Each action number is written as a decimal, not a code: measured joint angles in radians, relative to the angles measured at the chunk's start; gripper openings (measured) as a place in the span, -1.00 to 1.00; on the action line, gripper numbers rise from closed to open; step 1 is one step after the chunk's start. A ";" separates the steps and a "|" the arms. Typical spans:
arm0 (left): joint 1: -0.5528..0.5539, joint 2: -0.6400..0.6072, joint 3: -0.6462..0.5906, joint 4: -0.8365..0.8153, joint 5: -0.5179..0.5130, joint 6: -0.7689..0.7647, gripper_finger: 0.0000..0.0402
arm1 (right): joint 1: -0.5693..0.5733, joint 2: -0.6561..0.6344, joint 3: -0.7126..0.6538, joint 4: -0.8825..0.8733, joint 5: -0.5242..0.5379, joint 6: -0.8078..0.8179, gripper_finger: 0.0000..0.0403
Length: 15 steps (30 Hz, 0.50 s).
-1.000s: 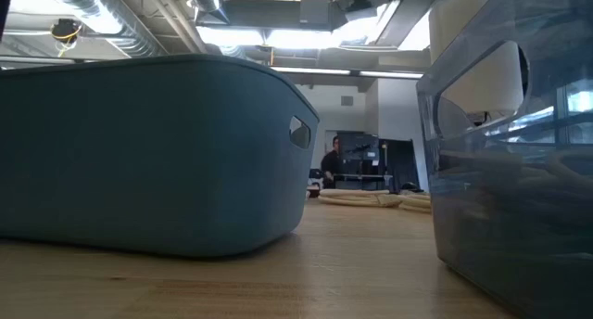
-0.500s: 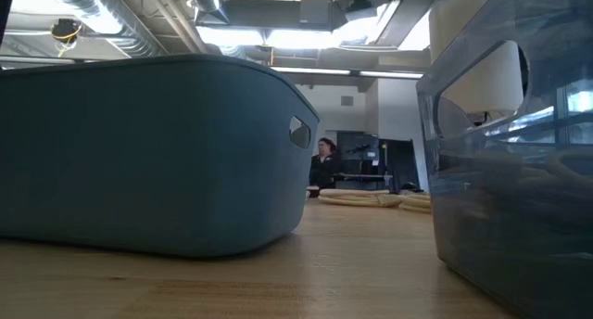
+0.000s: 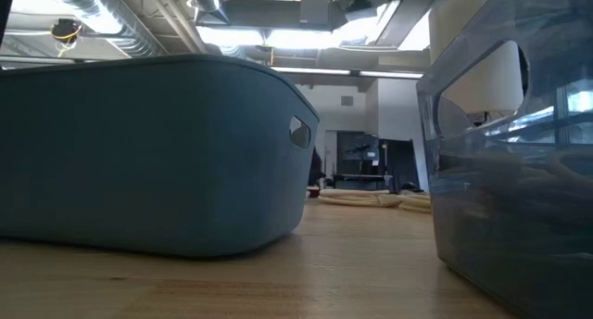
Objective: Pick & Place USB Port
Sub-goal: Put the blue charger cable into the black bin
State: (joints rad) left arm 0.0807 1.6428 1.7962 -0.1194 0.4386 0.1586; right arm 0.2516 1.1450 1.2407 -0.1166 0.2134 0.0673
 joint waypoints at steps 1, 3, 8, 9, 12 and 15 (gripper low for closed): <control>0.000 0.000 0.000 -0.002 0.003 0.004 -0.97 | 0.000 0.000 0.000 -0.005 0.000 0.000 -0.95; -0.003 0.000 -0.001 -0.002 0.004 0.031 -0.93 | 0.000 0.000 0.001 -0.014 0.000 0.000 -0.97; -0.009 -0.002 -0.001 0.014 0.004 0.014 -0.66 | 0.000 0.001 0.001 -0.035 0.003 0.000 -0.97; -0.008 -0.002 -0.001 0.009 0.003 -0.001 -0.59 | 0.000 0.001 0.001 -0.035 0.003 0.000 -0.97; 0.003 -0.002 -0.001 0.001 0.000 -0.045 -0.37 | 0.000 -0.002 0.001 -0.046 0.003 -0.004 -0.98; 0.018 -0.010 -0.001 -0.055 -0.024 -0.079 -0.15 | 0.000 -0.018 0.001 -0.076 0.015 -0.004 -0.98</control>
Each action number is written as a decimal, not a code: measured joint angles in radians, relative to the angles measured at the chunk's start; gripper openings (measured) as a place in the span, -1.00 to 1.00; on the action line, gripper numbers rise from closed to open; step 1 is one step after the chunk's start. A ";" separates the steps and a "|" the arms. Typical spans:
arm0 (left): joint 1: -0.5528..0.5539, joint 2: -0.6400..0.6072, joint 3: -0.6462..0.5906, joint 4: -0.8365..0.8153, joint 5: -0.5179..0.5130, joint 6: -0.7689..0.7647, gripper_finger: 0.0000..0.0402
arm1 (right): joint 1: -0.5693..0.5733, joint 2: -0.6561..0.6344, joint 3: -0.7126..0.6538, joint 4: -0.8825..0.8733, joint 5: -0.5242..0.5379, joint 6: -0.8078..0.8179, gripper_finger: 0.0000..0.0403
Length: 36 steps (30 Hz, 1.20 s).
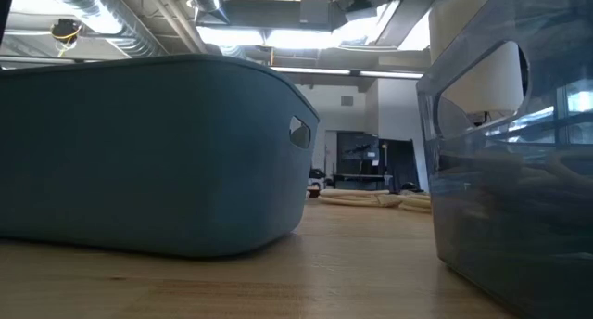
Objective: Pick & Place USB Port
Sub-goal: Put the blue charger cable into the black bin
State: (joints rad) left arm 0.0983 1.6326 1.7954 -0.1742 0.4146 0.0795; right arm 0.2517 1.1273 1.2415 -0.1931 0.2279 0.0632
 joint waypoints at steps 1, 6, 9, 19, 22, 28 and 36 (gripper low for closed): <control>0.004 -0.004 0.000 -0.030 -0.018 -0.007 -0.09 | 0.000 -0.009 0.000 -0.020 0.014 0.002 -0.98; 0.037 -0.069 0.001 -0.310 -0.131 0.009 0.12 | 0.003 -0.083 0.000 -0.191 0.041 0.095 -0.98; 0.058 -0.106 0.001 -0.487 -0.224 0.010 0.14 | 0.013 -0.118 0.000 -0.328 -0.010 0.221 -0.98; 0.132 -0.149 0.001 -0.803 -0.635 0.015 0.08 | 0.133 -0.022 -0.079 -0.547 -0.256 0.643 -0.98; 0.163 -0.149 0.000 -0.839 -0.682 0.028 0.08 | 0.174 0.020 -0.131 -0.540 -0.283 0.724 -0.98; 0.222 -0.149 -0.006 -0.907 -0.685 0.013 0.08 | 0.262 0.054 -0.260 -0.340 -0.371 0.871 -0.98; 0.262 -0.149 -0.007 -1.018 -0.683 -0.023 0.08 | 0.389 0.114 -0.362 -0.047 -0.354 1.047 -0.98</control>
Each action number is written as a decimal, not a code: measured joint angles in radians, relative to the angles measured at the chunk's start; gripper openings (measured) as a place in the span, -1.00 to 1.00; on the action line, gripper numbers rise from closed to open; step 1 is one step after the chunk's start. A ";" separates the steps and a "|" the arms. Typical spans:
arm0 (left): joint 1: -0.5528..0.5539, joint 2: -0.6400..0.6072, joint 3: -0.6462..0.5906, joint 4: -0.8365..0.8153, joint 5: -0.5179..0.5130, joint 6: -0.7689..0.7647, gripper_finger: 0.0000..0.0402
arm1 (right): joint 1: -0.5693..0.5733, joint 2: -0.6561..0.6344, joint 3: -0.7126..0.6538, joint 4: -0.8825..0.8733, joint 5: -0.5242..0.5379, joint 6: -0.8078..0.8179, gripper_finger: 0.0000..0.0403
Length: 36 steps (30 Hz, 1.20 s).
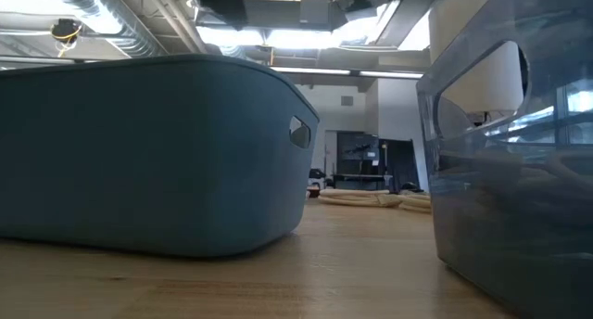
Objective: Pick & Place USB Port
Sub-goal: Put the blue charger cable into the black bin
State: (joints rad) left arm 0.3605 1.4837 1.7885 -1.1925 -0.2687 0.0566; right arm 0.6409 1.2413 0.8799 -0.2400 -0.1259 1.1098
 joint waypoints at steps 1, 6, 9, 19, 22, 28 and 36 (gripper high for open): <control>0.004 0.000 0.000 -0.007 0.001 0.000 0.08 | 0.010 0.017 0.000 0.003 0.018 0.008 -0.98; 0.004 0.000 0.000 -0.057 0.002 0.000 0.08 | 0.023 0.118 0.000 0.001 0.052 0.036 -0.98; 0.002 0.000 0.000 -0.066 0.001 0.003 0.08 | 0.023 0.192 0.004 -0.007 0.022 0.039 -0.98; 0.002 0.000 0.000 -0.068 0.002 0.061 0.08 | 0.024 0.378 0.130 -0.123 -0.066 0.035 -0.98; 0.002 0.000 0.000 -0.068 0.002 0.071 0.08 | 0.032 0.413 0.159 -0.162 -0.070 0.034 -0.98; 0.003 0.000 0.000 -0.068 0.003 0.085 0.08 | 0.033 0.460 0.184 -0.210 -0.100 0.061 -0.98; 0.005 0.000 0.000 -0.066 0.002 0.106 0.08 | 0.033 0.473 0.200 -0.210 -0.107 0.065 -0.98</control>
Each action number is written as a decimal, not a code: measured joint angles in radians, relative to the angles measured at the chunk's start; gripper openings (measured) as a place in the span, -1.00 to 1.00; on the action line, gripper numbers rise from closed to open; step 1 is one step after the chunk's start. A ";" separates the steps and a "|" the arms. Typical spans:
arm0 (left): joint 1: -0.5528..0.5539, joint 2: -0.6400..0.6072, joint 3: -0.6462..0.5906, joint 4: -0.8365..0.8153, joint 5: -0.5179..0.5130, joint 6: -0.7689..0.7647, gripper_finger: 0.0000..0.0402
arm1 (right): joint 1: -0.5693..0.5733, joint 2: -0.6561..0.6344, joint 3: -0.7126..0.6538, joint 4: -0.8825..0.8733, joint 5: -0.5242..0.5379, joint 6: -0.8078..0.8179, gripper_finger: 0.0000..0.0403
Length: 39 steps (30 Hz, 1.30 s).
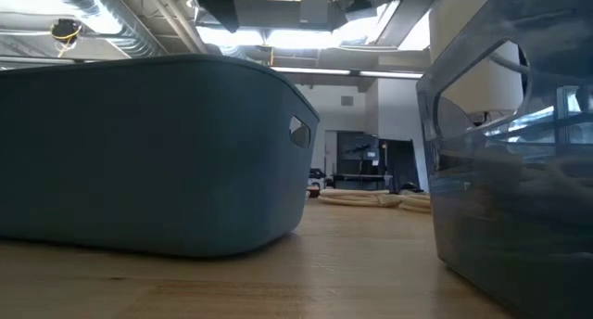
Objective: Pick & Place USB Port
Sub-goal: Put the blue charger cable into the black bin, then adjust the blue bin
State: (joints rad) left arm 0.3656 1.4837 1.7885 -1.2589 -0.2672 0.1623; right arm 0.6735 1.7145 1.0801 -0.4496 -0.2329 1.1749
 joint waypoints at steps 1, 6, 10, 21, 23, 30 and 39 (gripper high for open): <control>0.003 0.000 0.000 0.001 0.000 0.000 0.08 | 0.000 0.000 0.000 -0.009 0.000 0.000 -0.98; 0.018 0.000 0.000 0.003 0.006 -0.001 0.08 | 0.000 0.000 -0.006 -0.011 0.000 0.004 -0.90; 0.027 0.000 0.000 0.003 0.031 -0.001 0.08 | 0.000 0.000 -0.006 0.040 0.001 0.003 -0.75; 0.031 0.000 0.000 0.003 0.034 0.009 0.08 | -0.009 -0.001 0.000 0.076 0.012 0.003 -0.27; 0.032 0.000 0.000 0.000 0.045 0.009 0.08 | -0.018 -0.005 0.028 0.075 0.036 -0.011 -0.23; 0.031 0.000 0.000 -0.058 0.167 0.015 0.08 | -0.029 -0.043 0.305 -0.183 0.280 -0.174 -0.30; 0.022 0.004 0.000 -0.207 0.263 -0.059 0.08 | 0.036 -0.057 0.807 -0.687 1.004 -0.359 -0.86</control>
State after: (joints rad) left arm 0.3871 1.4882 1.7882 -1.4658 -0.0041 0.1036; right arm 0.7100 1.6572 1.8871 -1.1367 0.7707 0.8159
